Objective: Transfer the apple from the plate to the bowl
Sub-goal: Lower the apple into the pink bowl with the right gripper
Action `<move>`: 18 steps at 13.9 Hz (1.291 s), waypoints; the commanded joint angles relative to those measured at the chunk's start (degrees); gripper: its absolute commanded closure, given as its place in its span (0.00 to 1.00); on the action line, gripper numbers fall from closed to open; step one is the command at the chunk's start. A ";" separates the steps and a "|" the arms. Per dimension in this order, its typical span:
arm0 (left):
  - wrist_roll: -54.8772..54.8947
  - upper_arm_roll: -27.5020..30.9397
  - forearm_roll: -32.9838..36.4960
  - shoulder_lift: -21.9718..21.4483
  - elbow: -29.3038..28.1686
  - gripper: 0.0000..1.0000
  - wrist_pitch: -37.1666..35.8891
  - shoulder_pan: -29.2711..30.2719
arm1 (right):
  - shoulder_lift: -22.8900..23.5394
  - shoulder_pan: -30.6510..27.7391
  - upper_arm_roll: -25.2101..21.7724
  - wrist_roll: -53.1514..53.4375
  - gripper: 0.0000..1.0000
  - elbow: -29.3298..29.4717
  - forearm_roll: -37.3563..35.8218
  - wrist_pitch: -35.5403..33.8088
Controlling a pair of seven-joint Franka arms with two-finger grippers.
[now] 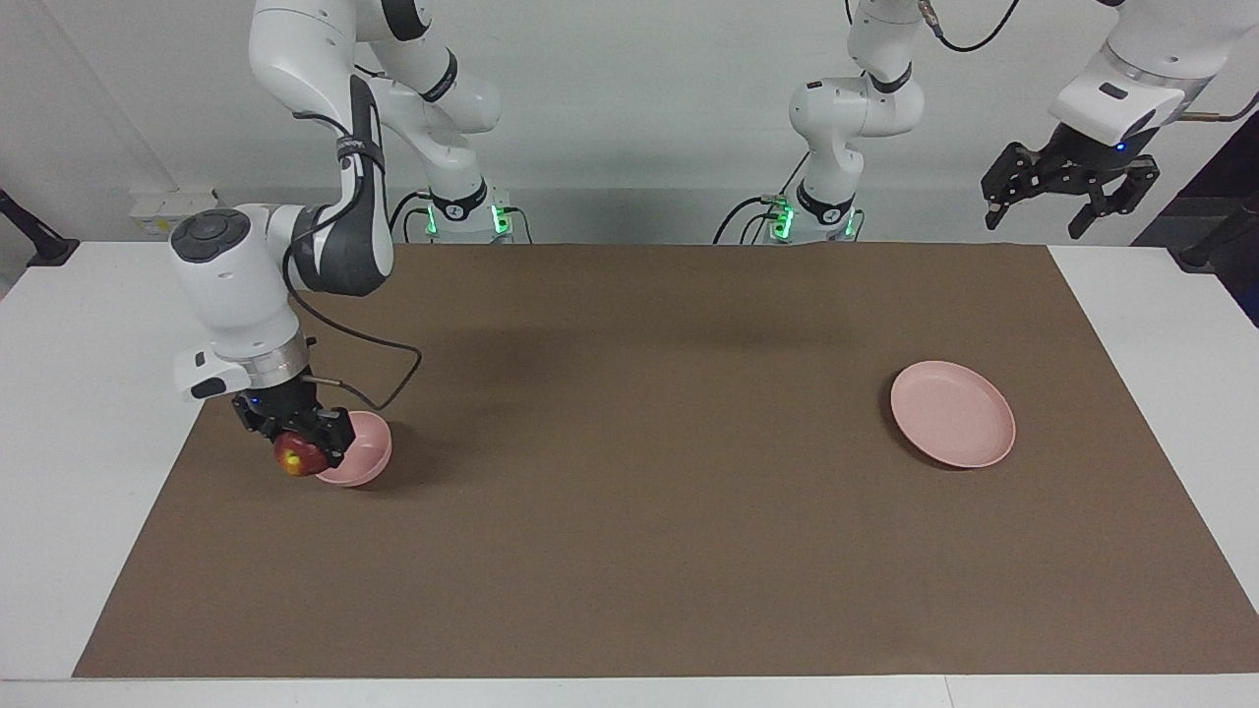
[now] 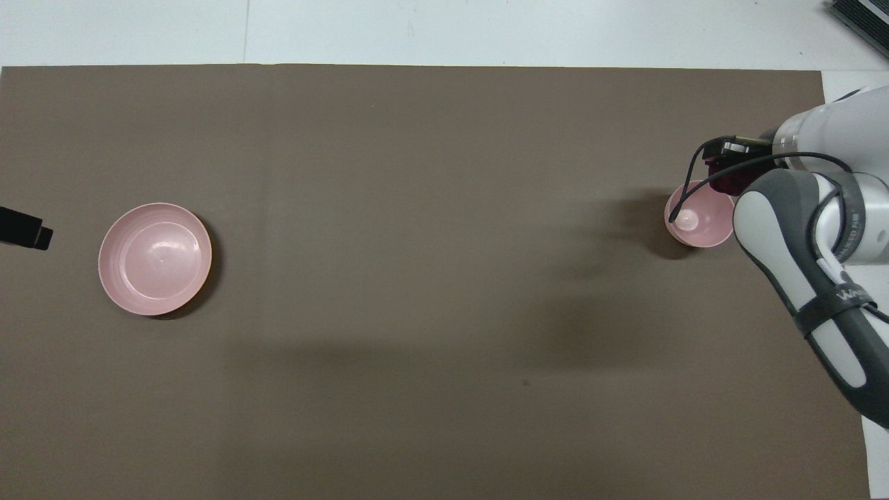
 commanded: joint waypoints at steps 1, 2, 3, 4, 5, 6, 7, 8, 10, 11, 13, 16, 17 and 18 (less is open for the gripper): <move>0.44 0.18 0.68 1.55 3.27 0.00 -2.33 -0.11 | 2.57 -1.69 0.70 -1.18 1.00 0.24 -1.70 3.84; -0.09 0.00 0.41 1.02 3.09 0.00 -1.81 -0.11 | 2.75 -1.77 0.78 -1.10 1.00 0.24 -1.70 3.85; -0.27 0.00 0.32 0.76 2.83 0.00 -1.37 -0.02 | 2.75 -1.60 0.78 -0.66 1.00 0.16 -1.53 3.85; -0.27 0.00 0.24 0.58 2.83 0.00 -1.10 0.07 | 2.84 -0.99 0.78 -0.31 1.00 0.16 -1.44 3.85; 0.08 0.09 0.41 -0.12 2.57 0.00 -1.10 0.07 | 3.19 -0.64 0.87 -0.13 1.00 -0.02 -1.27 3.76; 0.17 -0.09 0.50 -0.56 2.13 0.00 -1.45 0.07 | 4.50 -0.46 0.87 -0.04 1.00 -0.02 -1.26 3.85; 0.08 -0.09 0.50 -1.00 1.60 0.00 -1.98 0.07 | 4.95 -0.37 0.87 -0.13 1.00 -0.54 -1.26 3.76; 0.00 -0.09 0.50 -1.26 1.07 0.00 -1.89 0.07 | 4.69 -0.11 0.78 -0.21 1.00 -1.33 -1.70 3.41; 0.08 -0.09 0.50 -1.27 1.07 0.00 -1.89 0.07 | 4.34 -0.28 0.78 -0.74 1.00 -0.82 -5.20 2.62; 0.08 -0.09 0.41 -1.35 0.98 0.00 -1.89 0.07 | 3.55 -0.19 0.78 -0.39 1.00 -0.72 -6.26 2.36; 0.08 -0.09 0.41 -1.35 1.07 0.00 -1.89 0.16 | 2.58 -0.19 0.96 -0.13 1.00 -1.07 -5.49 -0.35; 0.08 -0.09 0.41 -1.35 0.98 0.00 -1.80 0.24 | 0.04 -0.81 1.05 -0.22 1.00 -6.15 -1.73 -1.25; 0.08 -0.09 0.41 -1.35 1.07 0.00 -1.89 0.24 | -0.58 -0.37 1.05 -0.04 1.00 -7.65 -0.23 -0.99; 0.08 -0.09 0.50 -1.35 0.98 0.00 -1.89 0.24 | -0.33 -0.28 1.05 0.13 1.00 -8.28 -0.12 -0.55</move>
